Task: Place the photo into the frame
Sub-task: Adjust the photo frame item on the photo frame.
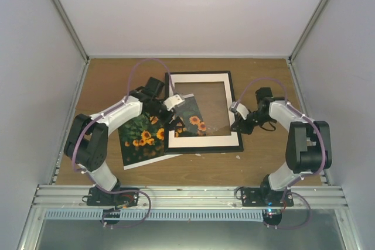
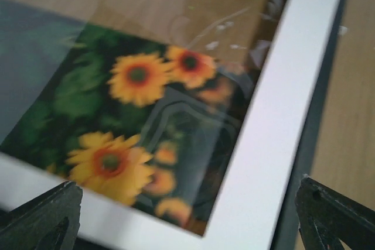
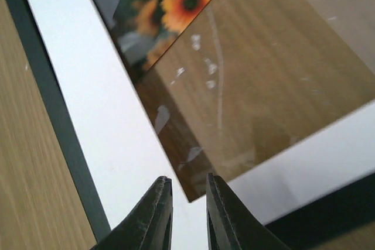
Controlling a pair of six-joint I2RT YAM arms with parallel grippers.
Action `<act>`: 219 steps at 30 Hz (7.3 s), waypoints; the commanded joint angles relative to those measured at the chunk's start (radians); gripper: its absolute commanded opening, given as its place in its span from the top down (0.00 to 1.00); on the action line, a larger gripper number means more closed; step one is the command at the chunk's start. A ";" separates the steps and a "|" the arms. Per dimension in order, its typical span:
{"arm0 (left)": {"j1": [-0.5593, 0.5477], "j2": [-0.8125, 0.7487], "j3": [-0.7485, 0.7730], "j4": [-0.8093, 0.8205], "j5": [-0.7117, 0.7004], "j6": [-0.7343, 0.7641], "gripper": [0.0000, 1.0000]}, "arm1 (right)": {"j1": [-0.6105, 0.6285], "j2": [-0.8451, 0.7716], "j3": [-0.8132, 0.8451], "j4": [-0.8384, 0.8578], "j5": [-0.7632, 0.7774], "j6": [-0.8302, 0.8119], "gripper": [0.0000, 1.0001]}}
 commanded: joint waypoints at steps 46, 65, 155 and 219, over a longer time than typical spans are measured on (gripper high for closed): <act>-0.124 0.031 -0.186 0.192 -0.331 0.095 0.02 | 0.242 0.024 -0.056 0.088 0.167 -0.056 0.81; 0.158 0.065 0.097 0.050 -0.076 -0.087 0.01 | 0.058 0.170 0.318 0.124 0.012 0.245 0.39; 0.350 0.195 0.181 -0.019 -0.168 -0.114 0.01 | 0.253 0.837 1.008 0.390 0.492 0.473 0.14; 0.180 0.820 0.986 0.166 -0.407 -0.216 0.01 | 0.302 0.862 1.106 0.468 0.489 0.550 0.12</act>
